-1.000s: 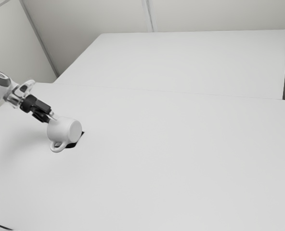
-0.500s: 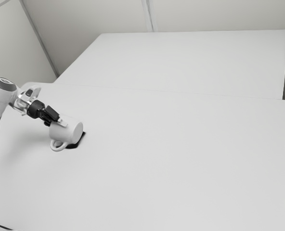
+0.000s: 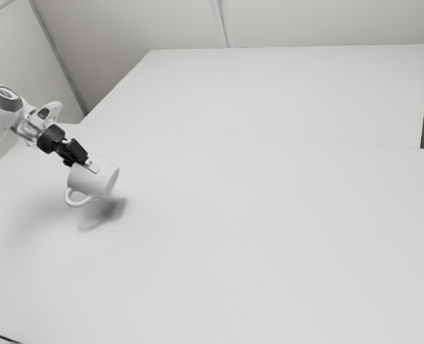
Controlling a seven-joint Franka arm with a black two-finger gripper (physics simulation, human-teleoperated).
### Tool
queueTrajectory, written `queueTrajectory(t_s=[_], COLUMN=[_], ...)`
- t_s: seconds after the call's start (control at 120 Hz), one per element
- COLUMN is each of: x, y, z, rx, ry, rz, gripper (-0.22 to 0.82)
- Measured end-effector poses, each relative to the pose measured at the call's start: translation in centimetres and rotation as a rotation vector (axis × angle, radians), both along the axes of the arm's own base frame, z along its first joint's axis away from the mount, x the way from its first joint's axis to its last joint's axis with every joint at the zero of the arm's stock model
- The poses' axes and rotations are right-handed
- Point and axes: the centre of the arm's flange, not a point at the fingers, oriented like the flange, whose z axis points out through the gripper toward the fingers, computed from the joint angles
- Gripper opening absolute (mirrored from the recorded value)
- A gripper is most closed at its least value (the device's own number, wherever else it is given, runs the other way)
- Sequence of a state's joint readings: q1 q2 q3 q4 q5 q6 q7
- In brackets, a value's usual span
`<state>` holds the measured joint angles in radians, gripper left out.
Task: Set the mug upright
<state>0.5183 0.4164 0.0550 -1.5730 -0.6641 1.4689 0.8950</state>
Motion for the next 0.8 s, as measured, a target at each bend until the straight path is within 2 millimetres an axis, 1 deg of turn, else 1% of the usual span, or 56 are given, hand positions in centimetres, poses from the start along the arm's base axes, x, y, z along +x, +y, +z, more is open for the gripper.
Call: queueTrajectory(t_s=[0.108,0.175,0.367,0.483,0.542,0.617,0.8], x=[-0.3,-0.7,-1.5,-2.8,-3.4,-4.1,-4.5], y=[-4.9,-7.8,-14.4,-18.6,-20.6,-22.0,-23.3], z=[3.4,4.5,5.3,6.0,5.7,4.6,2.8], rx=[0.154,0.246,0.46,0.552,0.583,0.618,0.695], ry=[-0.037,-0.056,-0.111,-0.149,-0.159,-0.158,-0.148], rz=[-0.061,-0.096,-0.177,-0.22,-0.24,-0.246,-0.217], gripper=[-0.18,-0.18,-0.18,-0.18,-0.18,-0.18,-0.18])
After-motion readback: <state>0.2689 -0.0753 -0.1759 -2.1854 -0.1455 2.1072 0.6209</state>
